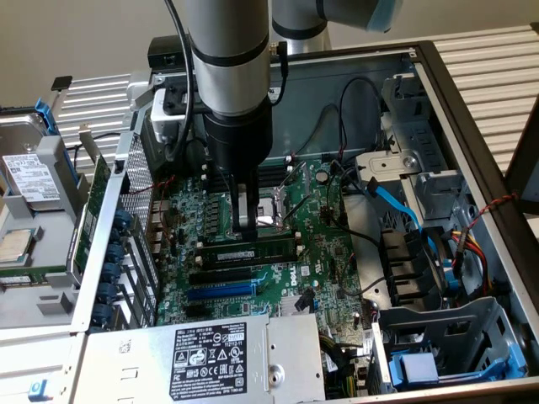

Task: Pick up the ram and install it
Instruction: 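Press down the ram until it locks into place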

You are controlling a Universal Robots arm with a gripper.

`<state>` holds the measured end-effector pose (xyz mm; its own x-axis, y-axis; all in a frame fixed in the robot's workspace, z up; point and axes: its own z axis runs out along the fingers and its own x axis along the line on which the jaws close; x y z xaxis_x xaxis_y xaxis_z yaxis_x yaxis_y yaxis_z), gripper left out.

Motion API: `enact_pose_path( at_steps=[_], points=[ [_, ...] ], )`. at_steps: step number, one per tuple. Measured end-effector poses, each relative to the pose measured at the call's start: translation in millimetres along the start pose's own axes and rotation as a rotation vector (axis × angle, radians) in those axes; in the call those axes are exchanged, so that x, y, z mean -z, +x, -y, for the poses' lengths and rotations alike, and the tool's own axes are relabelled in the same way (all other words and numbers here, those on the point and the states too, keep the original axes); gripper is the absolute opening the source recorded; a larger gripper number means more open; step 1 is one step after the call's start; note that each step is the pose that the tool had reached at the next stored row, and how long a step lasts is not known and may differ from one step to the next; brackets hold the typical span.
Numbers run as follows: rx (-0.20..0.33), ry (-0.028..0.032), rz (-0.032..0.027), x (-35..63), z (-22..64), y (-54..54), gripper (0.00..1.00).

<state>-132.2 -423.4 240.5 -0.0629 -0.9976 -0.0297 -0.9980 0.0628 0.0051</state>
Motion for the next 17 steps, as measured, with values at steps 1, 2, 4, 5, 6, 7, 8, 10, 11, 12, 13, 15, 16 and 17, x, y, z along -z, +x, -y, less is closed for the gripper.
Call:
enact_pose_path(
  at_steps=[1,2,4,5,6,7,8,10,11,12,13,15,16,17],
  points=[
    [0.0,0.0,0.0,-0.7,-0.1,-0.1,0.1],
    [0.0,0.0,0.0,-1.5,-0.2,-0.3,0.1],
    [0.0,0.0,-0.0005,-3.0,-0.4,-0.6,0.1],
    [0.0,0.0,-0.0006,-3.7,-0.4,-0.9,0.1],
    [0.0,0.0,-0.0006,-4.3,-0.5,-1.2,0.1],
    [0.0,0.0,-0.0007,-4.9,-0.5,-1.4,0.1],
    [0.0,0.0001,-0.0008,-5.5,-0.5,-1.7,0.1],
    [0.0,0.0002,-0.0012,-6.9,-0.6,-2.2,0.1],
    [0.0,0.0002,-0.0017,-7.5,-0.6,-2.3,0.1],
    [0.0,0.0002,-0.0022,-8.1,-0.6,-2.4,0.1],
    [0.0,0.0002,-0.003,-8.7,-0.6,-2.5,0.1],
    [0.0,0.0002,-0.0046,-9.5,-0.6,-2.4,0.1],
    [0.0,0.0002,-0.0056,-9.8,-0.6,-2.4,0.1],
    [0.0,0.0002,-0.0065,-10.1,-0.6,-2.4,0.1]
  ],
)
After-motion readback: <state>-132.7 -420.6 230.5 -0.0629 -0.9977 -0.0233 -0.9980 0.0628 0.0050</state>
